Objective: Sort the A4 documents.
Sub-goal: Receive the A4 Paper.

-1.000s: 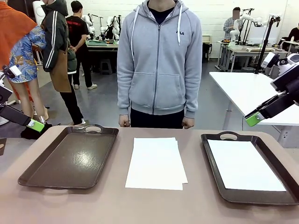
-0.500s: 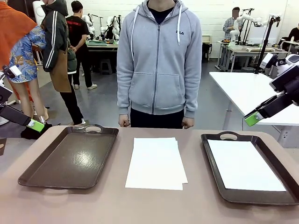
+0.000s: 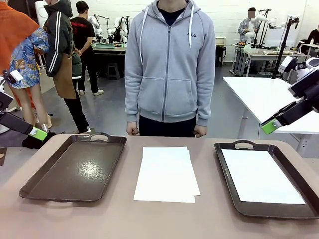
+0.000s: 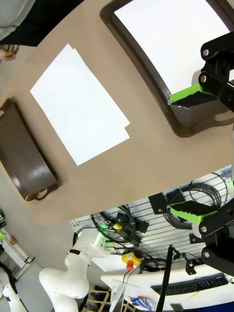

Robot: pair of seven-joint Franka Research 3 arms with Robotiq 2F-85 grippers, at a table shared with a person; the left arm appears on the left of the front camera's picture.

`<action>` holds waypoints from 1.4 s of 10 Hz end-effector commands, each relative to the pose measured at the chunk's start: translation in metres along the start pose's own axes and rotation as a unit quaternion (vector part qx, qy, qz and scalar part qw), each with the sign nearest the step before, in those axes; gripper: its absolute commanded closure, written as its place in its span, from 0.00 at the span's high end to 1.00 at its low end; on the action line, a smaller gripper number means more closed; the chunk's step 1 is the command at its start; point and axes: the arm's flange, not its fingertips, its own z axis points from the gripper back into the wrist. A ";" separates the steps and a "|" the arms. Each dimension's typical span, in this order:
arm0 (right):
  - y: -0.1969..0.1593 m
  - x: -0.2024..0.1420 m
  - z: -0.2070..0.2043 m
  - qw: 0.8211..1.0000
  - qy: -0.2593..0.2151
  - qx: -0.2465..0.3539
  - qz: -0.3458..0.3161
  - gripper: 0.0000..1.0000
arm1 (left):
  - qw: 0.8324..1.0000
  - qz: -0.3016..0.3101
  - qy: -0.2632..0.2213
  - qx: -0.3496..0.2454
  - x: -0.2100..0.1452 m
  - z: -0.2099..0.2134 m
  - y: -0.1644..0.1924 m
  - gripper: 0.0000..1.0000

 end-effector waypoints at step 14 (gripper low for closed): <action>0.001 0.000 -0.002 1.000 0.003 -0.001 0.000 1.00 | 1.000 -0.006 -0.006 -0.008 -0.002 0.000 0.002 1.00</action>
